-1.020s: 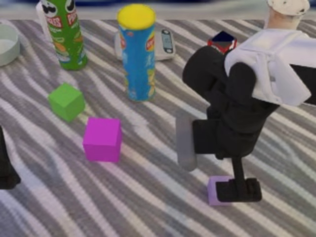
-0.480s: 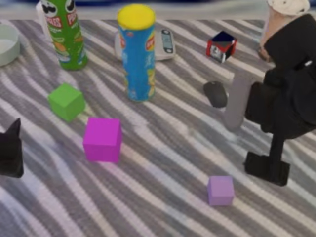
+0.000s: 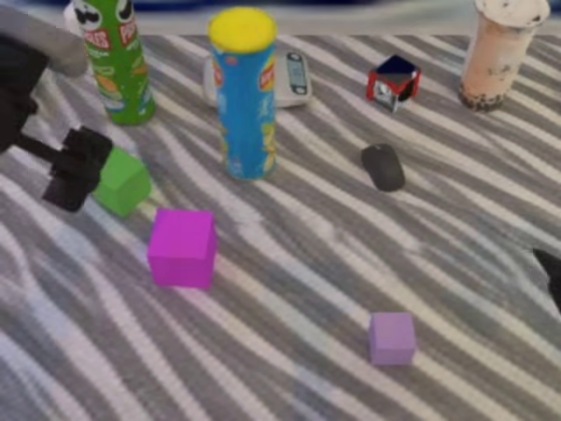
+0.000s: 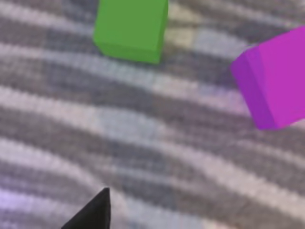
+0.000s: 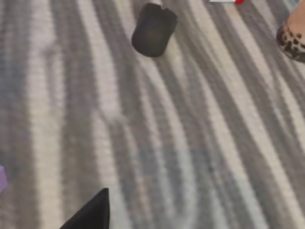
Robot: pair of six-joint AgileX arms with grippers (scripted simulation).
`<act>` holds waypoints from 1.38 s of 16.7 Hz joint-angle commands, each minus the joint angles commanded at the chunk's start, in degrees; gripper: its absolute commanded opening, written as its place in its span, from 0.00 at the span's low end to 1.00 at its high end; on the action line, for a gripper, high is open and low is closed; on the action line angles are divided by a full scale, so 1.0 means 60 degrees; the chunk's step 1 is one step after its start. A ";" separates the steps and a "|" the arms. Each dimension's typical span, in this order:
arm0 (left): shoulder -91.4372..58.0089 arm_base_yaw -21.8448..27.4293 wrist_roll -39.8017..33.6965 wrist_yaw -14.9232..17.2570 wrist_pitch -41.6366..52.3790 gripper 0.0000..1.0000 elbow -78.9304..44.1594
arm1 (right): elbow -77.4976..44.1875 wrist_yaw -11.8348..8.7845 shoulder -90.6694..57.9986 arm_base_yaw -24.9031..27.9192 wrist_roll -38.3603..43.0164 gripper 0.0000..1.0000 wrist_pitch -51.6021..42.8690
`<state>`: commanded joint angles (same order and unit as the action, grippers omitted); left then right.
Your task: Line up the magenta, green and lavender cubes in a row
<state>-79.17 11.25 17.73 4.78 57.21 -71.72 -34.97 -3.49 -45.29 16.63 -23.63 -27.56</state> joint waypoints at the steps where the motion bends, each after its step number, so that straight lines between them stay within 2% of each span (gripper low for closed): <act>1: -0.1168 0.0049 0.0200 -0.0013 0.0613 1.00 -0.0878 | 0.0652 0.0001 0.0815 -0.0313 0.0399 1.00 0.0436; 5: -0.5048 0.0094 0.0915 -0.0172 0.2356 1.00 -0.3847 | 0.3000 0.0104 0.3704 -0.1396 0.1868 1.00 0.2060; 12: -0.8460 -0.0175 0.1675 -0.0616 0.3161 1.00 -0.7164 | 0.5464 0.0481 0.6922 -0.2512 0.3620 1.00 0.4189; 16: -0.9066 -0.0303 0.1781 -0.0755 0.3047 1.00 -0.7890 | 0.5828 0.0581 0.7549 -0.2677 0.3938 1.00 0.4594; 23: -0.9119 -0.0279 0.1757 -0.0754 0.2664 1.00 -0.7521 | 0.5828 0.0581 0.7549 -0.2677 0.3938 1.00 0.4594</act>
<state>-133.88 9.58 28.28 0.26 73.20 -116.85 0.00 0.00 0.00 0.57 0.00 0.00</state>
